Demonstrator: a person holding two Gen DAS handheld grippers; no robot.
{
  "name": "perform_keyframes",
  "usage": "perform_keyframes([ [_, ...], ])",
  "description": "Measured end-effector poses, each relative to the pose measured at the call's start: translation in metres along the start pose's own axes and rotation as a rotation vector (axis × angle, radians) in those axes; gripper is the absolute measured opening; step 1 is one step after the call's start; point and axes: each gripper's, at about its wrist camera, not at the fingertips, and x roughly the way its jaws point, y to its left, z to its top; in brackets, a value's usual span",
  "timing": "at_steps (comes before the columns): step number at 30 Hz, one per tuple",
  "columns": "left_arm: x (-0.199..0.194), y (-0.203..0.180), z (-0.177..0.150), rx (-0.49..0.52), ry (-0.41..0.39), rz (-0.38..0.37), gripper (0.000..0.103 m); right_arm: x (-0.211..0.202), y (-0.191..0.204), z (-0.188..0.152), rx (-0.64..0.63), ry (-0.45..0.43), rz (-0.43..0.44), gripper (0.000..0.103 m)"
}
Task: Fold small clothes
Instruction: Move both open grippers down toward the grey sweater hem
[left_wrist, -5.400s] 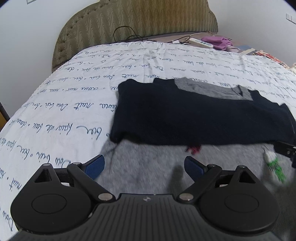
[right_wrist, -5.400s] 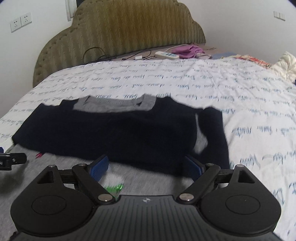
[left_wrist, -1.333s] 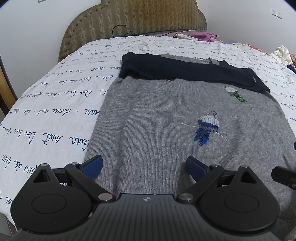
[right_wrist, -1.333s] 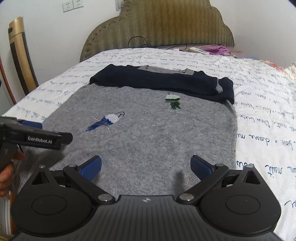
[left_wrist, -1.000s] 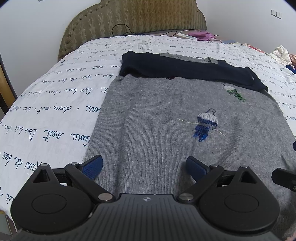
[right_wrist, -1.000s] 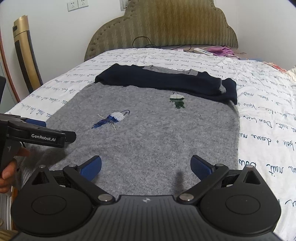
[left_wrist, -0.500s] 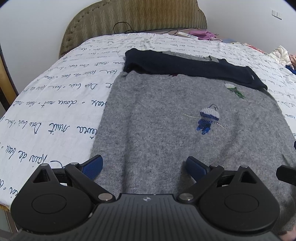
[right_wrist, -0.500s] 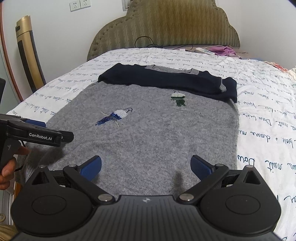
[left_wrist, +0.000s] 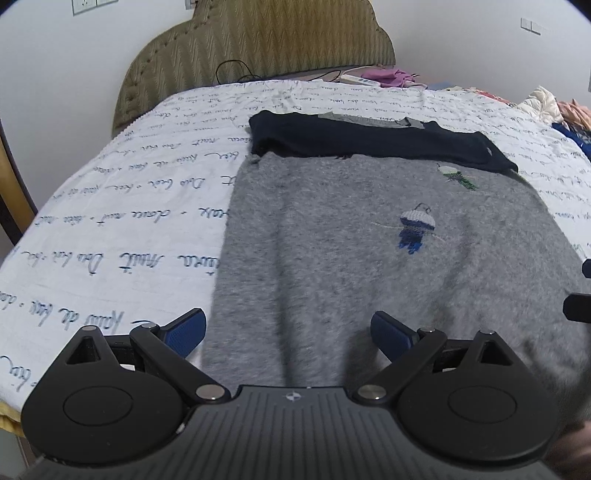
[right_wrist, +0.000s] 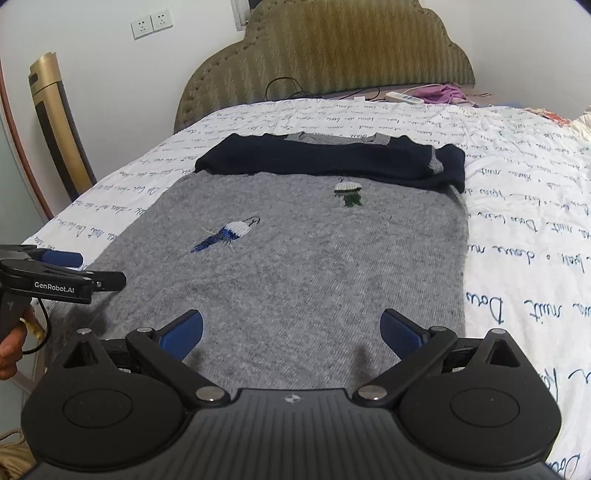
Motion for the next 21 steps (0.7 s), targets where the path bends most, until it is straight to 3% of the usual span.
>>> perform_keyframes([
  [11, 0.002, 0.008, -0.005, -0.01, 0.021, 0.009, 0.098, -0.001, 0.008, -0.008, -0.035, 0.024, -0.029, 0.103],
  [21, 0.007, 0.022, -0.009, -0.055, 0.051, -0.036, 0.098, -0.011, -0.024, -0.012, 0.048, 0.018, -0.065, 0.103],
])
